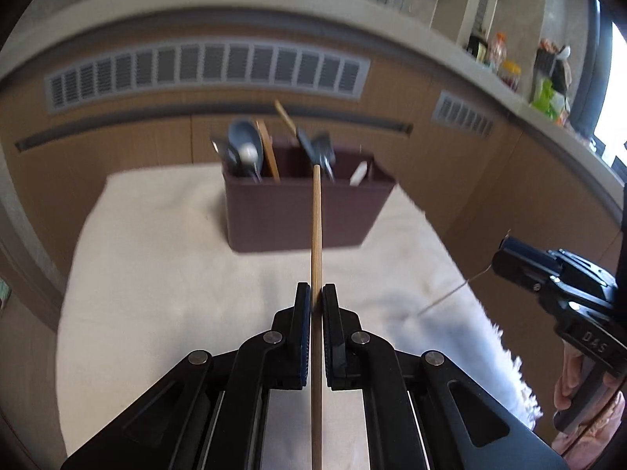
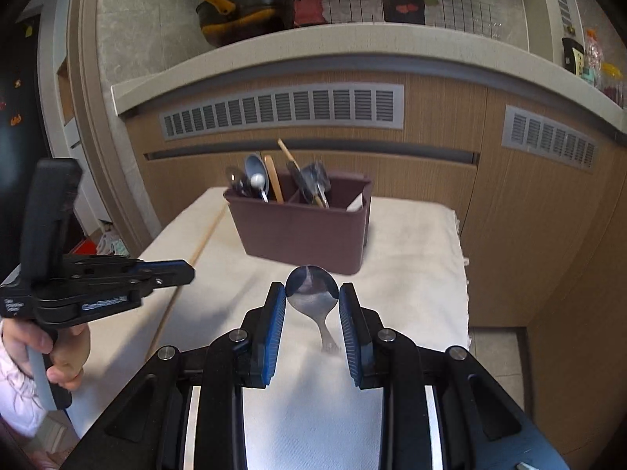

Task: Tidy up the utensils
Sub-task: 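Lift and carry the chopstick and metal spoon toward the caddy with both tools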

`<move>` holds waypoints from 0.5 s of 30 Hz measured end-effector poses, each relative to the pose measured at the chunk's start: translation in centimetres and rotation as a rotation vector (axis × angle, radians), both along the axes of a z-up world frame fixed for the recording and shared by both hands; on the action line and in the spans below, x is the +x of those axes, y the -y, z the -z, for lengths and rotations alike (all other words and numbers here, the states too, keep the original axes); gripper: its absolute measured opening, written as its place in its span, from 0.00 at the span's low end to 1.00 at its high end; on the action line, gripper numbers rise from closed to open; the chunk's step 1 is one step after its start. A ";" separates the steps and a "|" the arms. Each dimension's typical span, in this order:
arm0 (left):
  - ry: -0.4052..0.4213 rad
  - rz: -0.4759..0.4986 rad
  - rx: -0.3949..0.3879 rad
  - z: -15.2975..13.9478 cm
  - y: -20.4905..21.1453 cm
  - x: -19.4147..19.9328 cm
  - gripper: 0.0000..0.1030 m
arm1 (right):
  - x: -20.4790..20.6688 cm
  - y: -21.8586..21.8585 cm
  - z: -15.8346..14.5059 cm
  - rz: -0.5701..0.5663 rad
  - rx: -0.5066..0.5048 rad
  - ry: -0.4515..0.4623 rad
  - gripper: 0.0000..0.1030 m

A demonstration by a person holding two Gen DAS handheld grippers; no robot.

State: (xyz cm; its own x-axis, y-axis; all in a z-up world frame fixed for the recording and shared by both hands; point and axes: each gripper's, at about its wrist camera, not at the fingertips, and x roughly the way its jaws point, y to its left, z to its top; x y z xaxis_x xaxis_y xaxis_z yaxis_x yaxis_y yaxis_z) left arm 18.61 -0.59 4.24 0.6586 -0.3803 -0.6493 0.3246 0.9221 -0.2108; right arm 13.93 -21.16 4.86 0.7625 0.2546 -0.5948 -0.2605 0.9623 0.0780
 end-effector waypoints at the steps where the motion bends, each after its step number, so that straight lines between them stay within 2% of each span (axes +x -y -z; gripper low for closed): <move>1: 0.031 -0.013 -0.006 -0.8 -0.2 -0.3 0.05 | 0.1 0.0 -0.4 -0.002 0.004 0.003 0.25; 11: 0.189 -0.039 -0.076 -5.6 -1.6 -1.6 0.05 | -0.6 -1.1 -3.6 -0.023 0.003 0.053 0.25; 15: 0.289 -0.023 -0.137 -9.3 -1.1 -0.3 0.05 | -0.2 -1.3 -6.8 -0.043 -0.007 0.121 0.25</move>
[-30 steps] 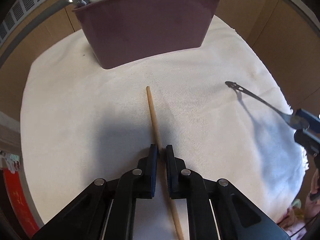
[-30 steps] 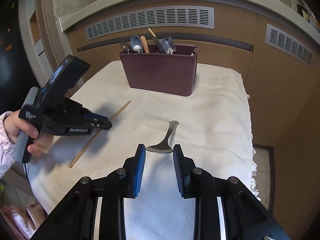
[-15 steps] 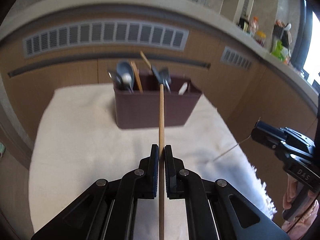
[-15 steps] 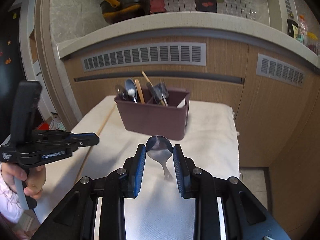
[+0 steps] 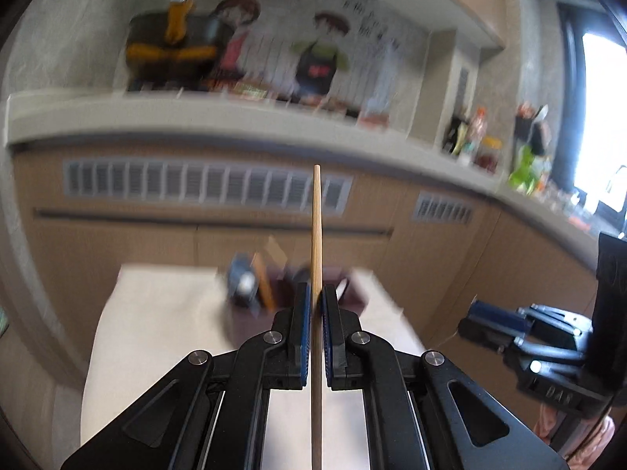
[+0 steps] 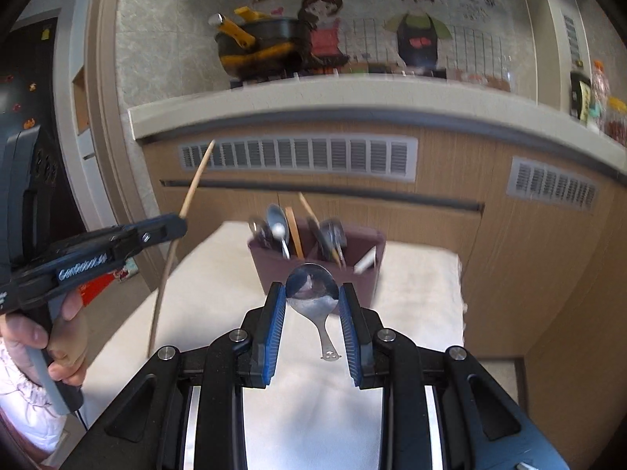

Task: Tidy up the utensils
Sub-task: 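Lift and carry the chopstick and metal spoon toward the caddy with both tools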

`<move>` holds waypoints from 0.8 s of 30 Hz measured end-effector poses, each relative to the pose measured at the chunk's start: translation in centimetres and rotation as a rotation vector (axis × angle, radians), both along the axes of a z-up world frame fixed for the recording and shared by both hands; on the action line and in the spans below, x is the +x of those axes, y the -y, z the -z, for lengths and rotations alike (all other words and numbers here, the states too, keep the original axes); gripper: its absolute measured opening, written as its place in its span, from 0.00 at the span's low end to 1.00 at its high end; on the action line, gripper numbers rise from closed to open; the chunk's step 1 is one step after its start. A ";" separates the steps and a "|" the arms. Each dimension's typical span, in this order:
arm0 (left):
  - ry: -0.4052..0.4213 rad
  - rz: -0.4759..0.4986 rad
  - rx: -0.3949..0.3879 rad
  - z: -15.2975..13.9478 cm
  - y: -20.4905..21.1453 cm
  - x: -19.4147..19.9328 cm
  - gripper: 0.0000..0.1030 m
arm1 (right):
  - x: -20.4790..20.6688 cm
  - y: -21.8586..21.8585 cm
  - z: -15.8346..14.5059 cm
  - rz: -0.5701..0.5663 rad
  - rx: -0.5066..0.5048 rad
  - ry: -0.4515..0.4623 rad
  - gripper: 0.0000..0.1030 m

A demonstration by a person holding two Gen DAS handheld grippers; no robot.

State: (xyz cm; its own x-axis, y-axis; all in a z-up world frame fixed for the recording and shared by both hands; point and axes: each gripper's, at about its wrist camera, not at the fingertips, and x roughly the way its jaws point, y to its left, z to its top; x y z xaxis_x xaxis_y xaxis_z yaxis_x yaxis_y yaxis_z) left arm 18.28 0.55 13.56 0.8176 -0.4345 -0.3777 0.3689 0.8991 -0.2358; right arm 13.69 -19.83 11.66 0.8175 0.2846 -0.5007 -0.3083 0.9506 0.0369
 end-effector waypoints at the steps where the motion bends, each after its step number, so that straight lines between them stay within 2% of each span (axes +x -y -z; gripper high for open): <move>1: 0.042 0.017 -0.022 -1.4 0.2 0.6 0.05 | 0.2 0.0 -1.2 0.000 -0.004 0.032 0.25; 7: 0.271 -0.007 -0.049 -7.3 1.9 4.5 0.05 | 2.3 0.1 -8.8 0.002 0.016 0.211 0.25; 10: 0.357 -0.030 -0.061 -8.4 2.3 6.7 0.05 | 4.4 0.3 -10.6 -0.005 0.023 0.244 0.25; 12: 0.384 -0.038 -0.069 -8.2 2.5 8.7 0.05 | 5.9 0.6 -10.6 -0.010 0.031 0.238 0.25; 16: 0.359 -0.065 -0.063 -5.5 2.6 12.7 0.05 | 9.3 0.8 -9.0 -0.015 0.045 0.175 0.25; 19: 0.295 -0.109 -0.054 -2.4 2.8 15.5 0.05 | 11.6 0.7 -6.5 -0.017 0.045 0.109 0.25; 24: 0.187 -0.117 -0.034 3.5 3.1 18.1 0.05 | 14.5 0.2 -2.4 -0.033 0.056 -0.003 0.25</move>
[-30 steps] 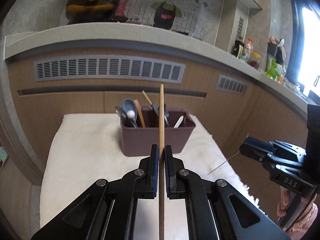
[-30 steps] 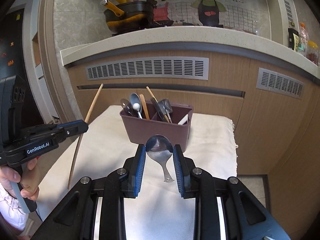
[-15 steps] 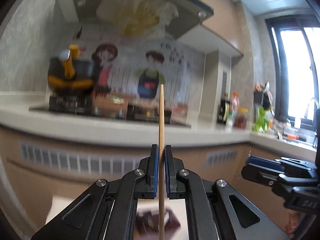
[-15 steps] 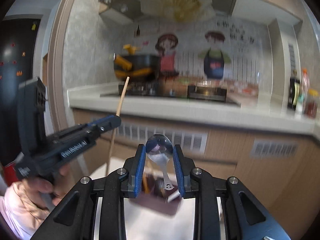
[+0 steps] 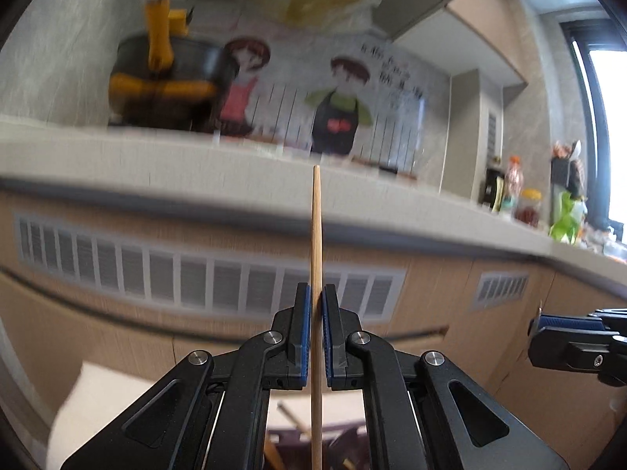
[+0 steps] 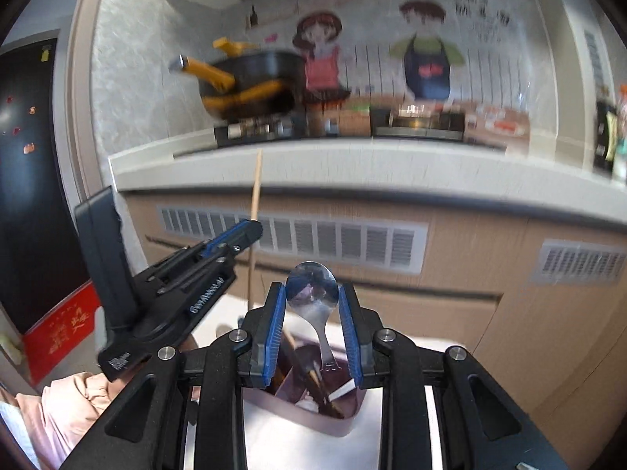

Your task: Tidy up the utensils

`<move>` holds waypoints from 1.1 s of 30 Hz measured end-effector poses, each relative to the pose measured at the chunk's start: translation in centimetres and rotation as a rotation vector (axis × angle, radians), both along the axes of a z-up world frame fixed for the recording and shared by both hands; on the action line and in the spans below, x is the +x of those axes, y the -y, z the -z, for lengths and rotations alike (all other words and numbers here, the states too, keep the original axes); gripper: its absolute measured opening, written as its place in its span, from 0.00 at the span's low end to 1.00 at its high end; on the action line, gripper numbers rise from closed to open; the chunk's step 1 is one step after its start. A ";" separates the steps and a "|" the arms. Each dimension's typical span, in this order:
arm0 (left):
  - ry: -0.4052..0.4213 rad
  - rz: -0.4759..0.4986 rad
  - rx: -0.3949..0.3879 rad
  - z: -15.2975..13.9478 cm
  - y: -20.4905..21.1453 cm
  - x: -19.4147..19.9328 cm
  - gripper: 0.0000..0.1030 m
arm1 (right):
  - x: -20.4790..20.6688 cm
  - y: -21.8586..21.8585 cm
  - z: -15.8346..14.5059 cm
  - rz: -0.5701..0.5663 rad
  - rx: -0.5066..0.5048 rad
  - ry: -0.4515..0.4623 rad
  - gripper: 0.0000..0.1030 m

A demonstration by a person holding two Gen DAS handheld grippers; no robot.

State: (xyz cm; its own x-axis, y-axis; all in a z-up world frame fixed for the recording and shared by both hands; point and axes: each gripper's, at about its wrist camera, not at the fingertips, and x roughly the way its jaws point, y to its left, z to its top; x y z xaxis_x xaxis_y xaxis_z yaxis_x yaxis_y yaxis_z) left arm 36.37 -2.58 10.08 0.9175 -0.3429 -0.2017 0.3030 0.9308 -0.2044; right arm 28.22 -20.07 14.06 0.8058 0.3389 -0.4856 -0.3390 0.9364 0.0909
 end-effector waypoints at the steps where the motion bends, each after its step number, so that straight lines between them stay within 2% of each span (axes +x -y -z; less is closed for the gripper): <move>1: -0.015 0.002 0.009 0.9 0.2 0.0 0.05 | 0.4 -0.1 0.8 -0.006 0.002 -0.020 0.25; 7: -0.145 -0.013 0.031 5.8 -0.2 -0.4 0.05 | 2.7 -0.3 5.4 -0.024 0.033 -0.157 0.25; 11: -0.216 -0.005 0.045 7.4 -0.1 -0.7 0.08 | 3.8 -0.3 8.5 -0.019 0.054 -0.261 0.26; 13: -0.242 -0.007 0.048 7.5 -0.2 -1.0 0.16 | 4.1 -0.2 9.7 -0.013 0.063 -0.302 0.29; 15: -0.255 -0.011 0.034 7.1 -0.6 -1.6 0.26 | 3.9 -0.2 10.4 -0.003 0.066 -0.319 0.39; 17: -0.254 -0.019 0.020 6.2 -1.2 -3.0 0.34 | 3.2 0.0 10.2 0.018 0.060 -0.300 0.48; 19: -0.243 -0.040 0.018 4.7 -2.1 -5.0 0.49 | 1.4 0.2 9.3 0.039 0.060 -0.251 0.59; 20: -0.241 -0.052 0.026 4.1 -2.5 -6.0 0.53 | 0.5 0.3 8.8 0.049 0.060 -0.223 0.67; 23: -0.235 -0.080 0.068 2.4 -3.4 -9.9 0.60 | -3.5 0.2 6.9 0.093 0.044 -0.122 0.83; 25: -0.233 -0.092 0.108 1.8 -3.8 -12.7 0.71 | -6.0 -0.1 5.9 0.112 0.021 -0.067 0.88; 27: -0.219 -0.104 0.144 1.5 -4.0 -15.3 0.80 | -8.4 -0.8 5.1 0.141 -0.012 -0.007 0.98; 29: -0.208 -0.122 0.179 1.6 -4.2 -18.2 0.85 | -11.2 -1.4 4.8 0.170 -0.040 0.052 1.00; 33: -0.205 -0.170 0.215 2.3 -4.7 -23.0 0.94 | -15.8 -1.8 5.4 0.223 -0.064 0.104 1.00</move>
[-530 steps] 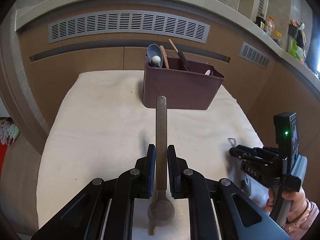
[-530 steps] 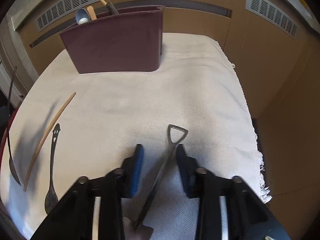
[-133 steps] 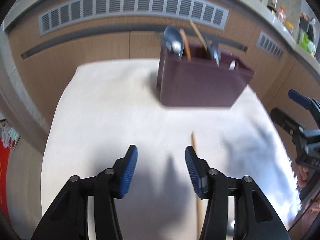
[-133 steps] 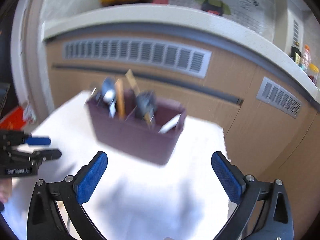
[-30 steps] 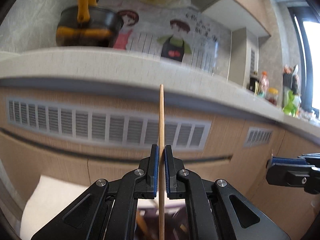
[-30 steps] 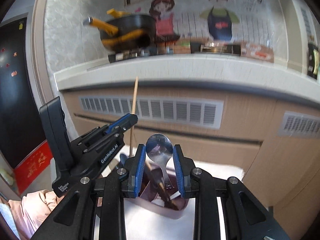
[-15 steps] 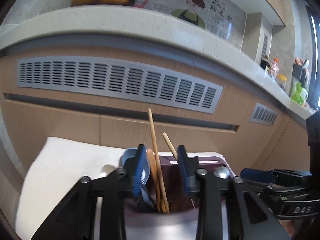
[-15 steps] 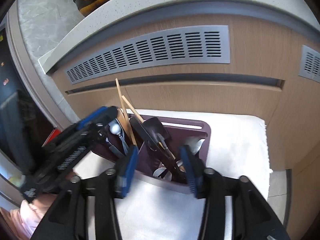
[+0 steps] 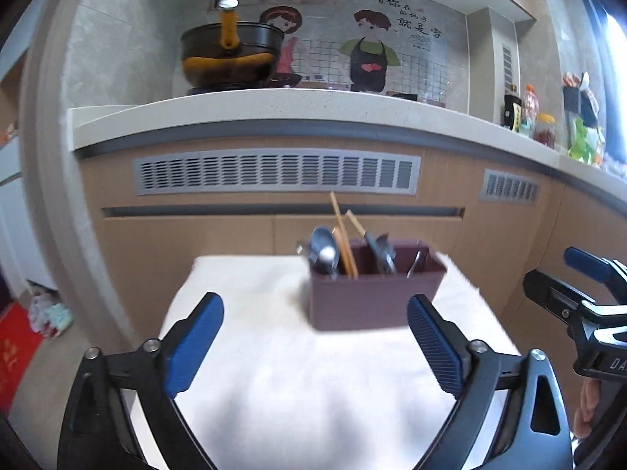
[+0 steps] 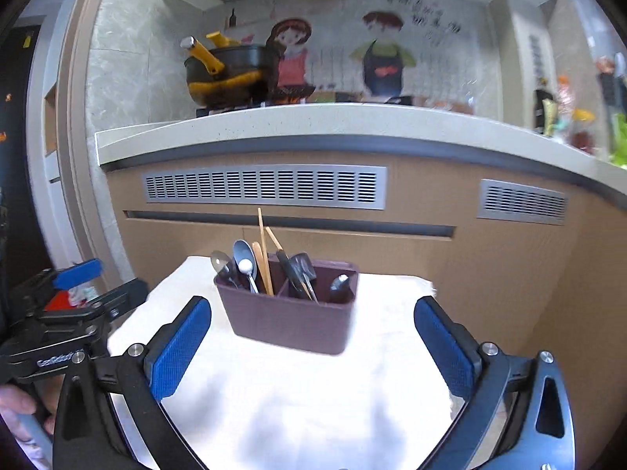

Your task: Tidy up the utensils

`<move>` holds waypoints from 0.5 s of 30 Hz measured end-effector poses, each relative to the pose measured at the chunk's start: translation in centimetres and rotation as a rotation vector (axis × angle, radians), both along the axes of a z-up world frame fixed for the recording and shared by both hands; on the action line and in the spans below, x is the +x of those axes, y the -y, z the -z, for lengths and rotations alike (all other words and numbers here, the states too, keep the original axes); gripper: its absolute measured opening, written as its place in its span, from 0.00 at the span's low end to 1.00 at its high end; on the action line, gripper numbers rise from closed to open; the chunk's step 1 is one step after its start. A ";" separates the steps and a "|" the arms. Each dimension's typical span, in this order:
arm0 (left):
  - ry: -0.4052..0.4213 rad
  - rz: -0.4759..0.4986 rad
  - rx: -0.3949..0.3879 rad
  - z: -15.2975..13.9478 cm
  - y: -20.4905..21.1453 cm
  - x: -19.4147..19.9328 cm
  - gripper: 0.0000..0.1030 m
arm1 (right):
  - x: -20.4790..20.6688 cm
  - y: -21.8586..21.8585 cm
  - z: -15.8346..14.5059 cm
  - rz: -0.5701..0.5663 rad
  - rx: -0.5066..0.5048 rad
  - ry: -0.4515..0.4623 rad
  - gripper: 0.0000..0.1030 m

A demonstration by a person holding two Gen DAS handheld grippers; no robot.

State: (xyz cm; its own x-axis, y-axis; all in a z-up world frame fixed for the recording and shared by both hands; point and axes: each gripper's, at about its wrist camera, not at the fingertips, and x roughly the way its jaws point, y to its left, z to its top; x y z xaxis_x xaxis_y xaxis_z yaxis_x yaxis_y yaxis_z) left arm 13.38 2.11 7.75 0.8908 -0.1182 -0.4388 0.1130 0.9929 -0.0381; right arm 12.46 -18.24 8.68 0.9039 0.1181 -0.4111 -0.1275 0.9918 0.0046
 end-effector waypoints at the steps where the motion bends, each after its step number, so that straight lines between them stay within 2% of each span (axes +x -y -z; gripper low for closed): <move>1: 0.000 -0.010 0.011 0.3 0.0 -1.1 0.95 | -1.0 -0.1 0.4 0.009 -0.003 -0.001 1.00; 4: 0.026 -0.055 0.038 1.3 0.1 -4.5 0.98 | -3.5 -0.4 1.6 0.035 -0.026 -0.010 1.00; 8: 0.005 -0.064 0.086 2.6 0.9 -6.7 1.00 | -5.8 -0.3 3.3 0.067 -0.046 -0.046 1.00; 15: -0.019 -0.048 0.068 2.7 1.5 -8.0 1.00 | -7.5 1.3 4.2 0.118 0.000 -0.078 1.00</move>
